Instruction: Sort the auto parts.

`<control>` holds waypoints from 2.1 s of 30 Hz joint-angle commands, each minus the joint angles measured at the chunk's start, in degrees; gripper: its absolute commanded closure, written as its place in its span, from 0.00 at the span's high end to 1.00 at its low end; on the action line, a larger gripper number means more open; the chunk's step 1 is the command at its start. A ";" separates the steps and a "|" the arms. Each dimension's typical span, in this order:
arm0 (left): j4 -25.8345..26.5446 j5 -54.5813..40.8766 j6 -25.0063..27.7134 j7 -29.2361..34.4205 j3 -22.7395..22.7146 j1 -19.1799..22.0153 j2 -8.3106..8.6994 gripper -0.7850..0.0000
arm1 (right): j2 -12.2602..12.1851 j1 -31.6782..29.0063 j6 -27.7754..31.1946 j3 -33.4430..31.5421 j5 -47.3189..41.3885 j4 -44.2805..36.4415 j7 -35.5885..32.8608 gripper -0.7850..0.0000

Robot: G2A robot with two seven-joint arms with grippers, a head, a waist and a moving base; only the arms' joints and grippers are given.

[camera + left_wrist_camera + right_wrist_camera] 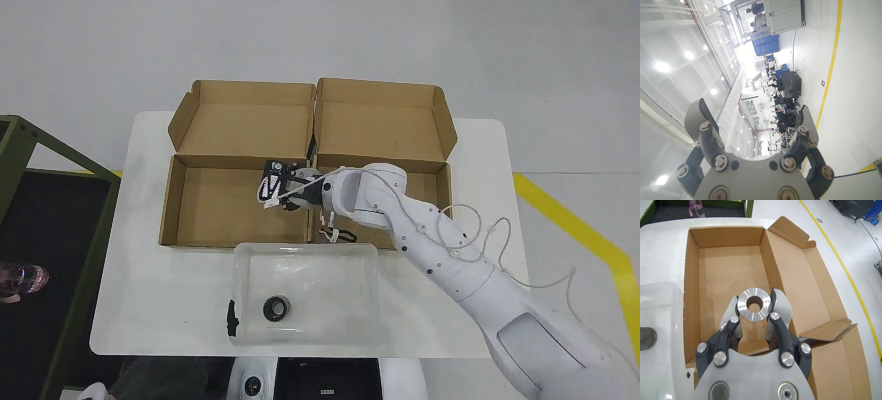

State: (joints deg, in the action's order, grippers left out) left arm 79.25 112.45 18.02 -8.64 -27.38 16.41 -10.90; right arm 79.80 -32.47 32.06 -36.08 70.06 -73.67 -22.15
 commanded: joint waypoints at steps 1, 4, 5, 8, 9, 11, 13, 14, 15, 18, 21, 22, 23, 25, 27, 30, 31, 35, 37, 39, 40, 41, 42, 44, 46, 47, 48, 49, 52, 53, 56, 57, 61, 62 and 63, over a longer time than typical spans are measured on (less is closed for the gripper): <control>0.00 0.00 0.00 0.00 0.00 0.00 0.00 1.00 | 0.65 1.10 -0.31 0.91 0.24 1.91 -1.31 0.00; 0.00 0.00 0.00 0.00 0.00 0.00 0.00 1.00 | 1.76 2.47 -0.52 2.27 -0.24 4.24 -3.34 0.00; 0.00 0.00 0.00 0.00 0.00 0.00 0.00 1.00 | 2.13 2.77 -0.82 2.61 -0.53 4.85 -3.71 0.00; 0.00 0.00 0.00 0.00 0.00 0.00 0.00 1.00 | 3.15 3.81 -1.13 3.66 -0.90 7.07 -5.36 0.00; 0.00 0.00 0.00 0.00 0.00 0.00 0.00 1.00 | 3.49 3.99 -0.99 3.94 -1.39 7.80 -5.43 0.00; 0.00 0.00 0.00 0.00 0.00 0.00 0.00 1.00 | 4.14 4.54 -1.06 4.50 -1.59 9.32 -5.71 0.00; 0.00 0.00 0.00 0.00 0.00 0.00 0.00 1.00 | 4.79 4.86 -0.86 5.03 -2.18 10.88 -5.79 0.01; 0.00 0.00 0.00 0.00 0.00 0.00 0.00 1.00 | 5.11 5.05 -0.89 5.28 -2.34 11.49 -5.84 0.04; 0.00 0.00 0.00 0.00 0.00 0.00 0.00 1.00 | 5.42 5.19 -0.89 5.54 -2.50 12.13 -6.01 0.05; 0.00 0.00 0.00 0.00 0.00 0.00 0.00 1.00 | 6.33 5.79 -1.07 6.35 -2.38 13.79 -6.84 0.08; 0.00 0.00 0.00 0.00 0.00 0.00 0.00 1.00 | 7.20 6.55 -1.18 7.05 -1.98 15.46 -7.65 0.10; 0.00 0.00 0.00 0.00 0.00 0.00 0.00 1.00 | 7.50 6.78 -1.19 7.28 -1.84 15.93 -7.85 0.11; 0.00 0.00 0.00 0.00 0.00 0.00 0.00 1.00 | 7.79 6.97 -1.24 7.48 -1.76 16.33 -7.95 0.12; 0.00 0.00 0.00 0.00 0.00 0.00 0.00 1.00 | 8.34 7.36 -1.27 7.89 -1.47 17.14 -8.38 0.17; 0.00 0.00 0.00 0.00 0.00 0.00 0.00 1.00 | 8.88 7.71 -1.48 8.19 -1.27 17.85 -8.82 0.19; 0.00 0.00 0.00 0.00 0.00 0.00 0.00 1.00 | 9.62 8.15 -1.46 8.53 -1.08 19.26 -9.25 0.19; 0.00 0.00 0.00 0.00 0.00 0.00 0.00 1.00 | 9.85 8.24 -1.40 8.55 -1.18 19.66 -9.03 0.21; 0.00 0.00 0.00 0.00 0.00 0.00 0.00 1.00 | 10.59 8.59 -1.35 8.75 -0.65 20.93 -8.99 0.34; 0.00 0.00 0.00 0.00 0.00 0.00 0.00 1.00 | 10.83 8.63 -1.45 8.64 -0.39 21.16 -9.04 0.40; 0.00 0.00 0.00 0.00 0.00 0.00 0.00 1.00 | 10.92 8.63 -1.38 8.39 -0.04 21.16 -9.05 0.43; 0.00 0.00 0.00 0.00 0.00 0.00 0.00 1.00 | 10.91 8.57 -1.45 8.16 0.14 20.99 -8.80 0.46; 0.00 0.00 0.00 0.00 0.00 0.00 0.00 1.00 | 10.87 8.40 -1.56 7.88 0.31 20.70 -8.37 0.49; 0.00 0.00 0.00 0.00 0.00 0.00 0.00 1.00 | 10.78 8.21 -1.55 7.66 0.63 20.39 -8.26 0.55; 0.00 0.00 0.00 0.00 0.00 0.00 0.00 1.00 | 10.54 7.75 -1.49 6.95 0.92 19.46 -7.67 0.55; 0.00 0.00 0.00 0.00 0.00 0.00 0.00 1.00 | 10.18 7.14 -1.12 6.12 1.25 17.91 -6.76 0.54; 0.00 0.00 0.00 0.00 0.00 0.00 0.00 1.00 | 9.97 6.72 -0.87 5.68 1.38 16.80 -6.31 0.54; 0.00 0.00 0.00 0.00 0.00 0.00 0.00 1.00 | 9.73 6.30 -0.68 5.29 1.73 15.53 -6.17 0.53; 0.00 0.00 0.00 0.00 0.00 0.00 0.00 1.00 | 9.47 5.73 -0.50 4.71 1.70 14.12 -5.58 0.53; 0.00 0.00 0.00 0.00 0.00 0.00 0.00 1.00 | 8.53 3.96 -0.01 2.86 2.29 9.73 -4.63 0.53; 0.00 0.00 0.00 0.00 0.00 0.00 0.00 1.00 | 8.20 3.22 0.34 2.22 2.40 8.14 -4.26 0.53; 0.00 0.00 0.00 0.00 0.00 0.00 0.00 1.00 | 7.13 0.79 0.82 0.17 3.22 3.03 -3.31 0.52; 0.00 0.00 0.00 0.00 0.00 0.00 0.00 1.00 | 6.77 -0.16 1.02 -0.56 3.41 1.29 -2.98 0.52; 0.00 0.00 0.00 0.00 0.00 0.00 0.00 1.00 | 5.27 -4.59 2.79 -3.24 4.00 -5.84 -1.86 0.52; 0.00 0.00 0.00 0.00 0.00 0.00 0.00 1.00 | 4.90 -5.78 3.27 -3.88 4.15 -7.56 -1.83 0.53; 0.00 0.00 0.00 0.00 0.00 0.00 0.00 1.00 | 4.52 -6.95 3.73 -4.44 4.52 -9.13 -2.09 0.55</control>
State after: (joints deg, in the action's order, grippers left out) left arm 79.25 112.45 18.02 -8.64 -27.38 16.41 -10.90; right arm 84.61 -38.41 35.44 -40.06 74.34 -81.33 -24.03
